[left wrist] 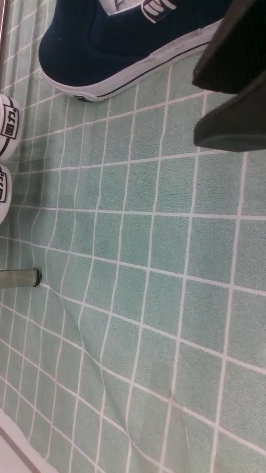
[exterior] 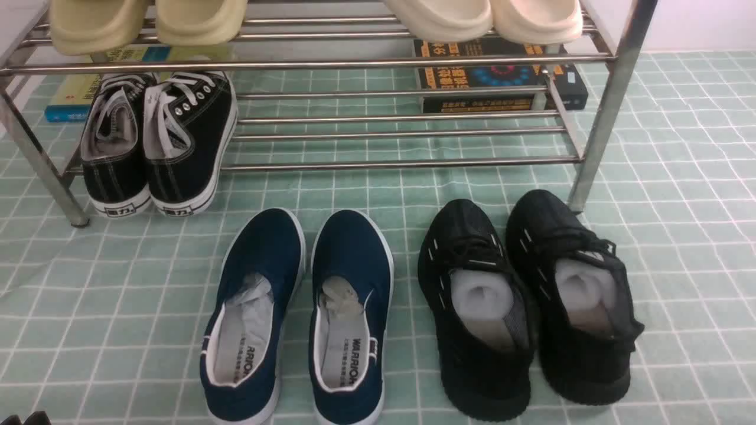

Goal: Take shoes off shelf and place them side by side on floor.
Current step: 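Grasp the leftmost shoe on the bottom shelf of the shoe rack with the left gripper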

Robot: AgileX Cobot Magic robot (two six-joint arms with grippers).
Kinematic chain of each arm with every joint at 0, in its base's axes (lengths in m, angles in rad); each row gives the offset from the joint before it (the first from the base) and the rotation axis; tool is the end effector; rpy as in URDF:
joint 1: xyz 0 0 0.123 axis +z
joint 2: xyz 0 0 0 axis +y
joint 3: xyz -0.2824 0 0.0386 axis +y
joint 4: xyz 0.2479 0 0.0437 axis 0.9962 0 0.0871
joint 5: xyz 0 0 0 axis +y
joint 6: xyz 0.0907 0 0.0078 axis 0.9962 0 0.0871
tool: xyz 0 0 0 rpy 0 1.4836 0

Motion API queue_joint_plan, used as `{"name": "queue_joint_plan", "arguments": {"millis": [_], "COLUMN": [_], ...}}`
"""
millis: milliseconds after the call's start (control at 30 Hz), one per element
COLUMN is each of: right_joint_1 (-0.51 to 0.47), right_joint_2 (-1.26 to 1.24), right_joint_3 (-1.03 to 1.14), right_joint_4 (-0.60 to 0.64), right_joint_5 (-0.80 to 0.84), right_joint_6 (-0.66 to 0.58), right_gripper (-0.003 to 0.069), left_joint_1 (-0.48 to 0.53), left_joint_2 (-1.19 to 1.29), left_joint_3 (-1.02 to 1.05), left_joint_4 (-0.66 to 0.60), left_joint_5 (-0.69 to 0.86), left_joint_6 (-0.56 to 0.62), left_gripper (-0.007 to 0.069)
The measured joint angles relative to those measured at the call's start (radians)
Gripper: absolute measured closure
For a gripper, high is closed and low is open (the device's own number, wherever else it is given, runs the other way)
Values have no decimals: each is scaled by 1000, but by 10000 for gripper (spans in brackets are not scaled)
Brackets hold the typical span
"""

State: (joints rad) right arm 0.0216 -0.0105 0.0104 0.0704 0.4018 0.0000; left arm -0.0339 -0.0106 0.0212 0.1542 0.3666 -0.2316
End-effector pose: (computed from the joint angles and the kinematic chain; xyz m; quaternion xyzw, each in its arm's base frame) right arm 0.0516 0.0036 0.1742 0.0094 0.8088 0.0365 0.5869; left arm 0.0529 0.0032 0.1739 -0.0379 0.7996 -0.0143 0.5991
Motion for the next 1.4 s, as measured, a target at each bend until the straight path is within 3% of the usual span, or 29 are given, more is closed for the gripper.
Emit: {"name": "queue_joint_plan", "arguments": {"millis": [933,1033,1200,1400], "right_joint_1": [0,0,0,0], "right_joint_2": [0,0,0,0], "right_joint_3": [0,0,0,0], "right_joint_4": [0,0,0,0], "right_joint_5": [0,0,0,0], "right_joint_6": [0,0,0,0], "right_gripper": [421,421,421,421], "left_joint_1": [0,0,0,0], "left_joint_2": [0,0,0,0], "left_joint_3": [0,0,0,2], "left_joint_4": [-9,-78,-438,-562], "left_joint_5": [0,-1,0,7], "left_joint_6": [-11,-73,-370,-500], "left_gripper": [438,436,429,425]}}
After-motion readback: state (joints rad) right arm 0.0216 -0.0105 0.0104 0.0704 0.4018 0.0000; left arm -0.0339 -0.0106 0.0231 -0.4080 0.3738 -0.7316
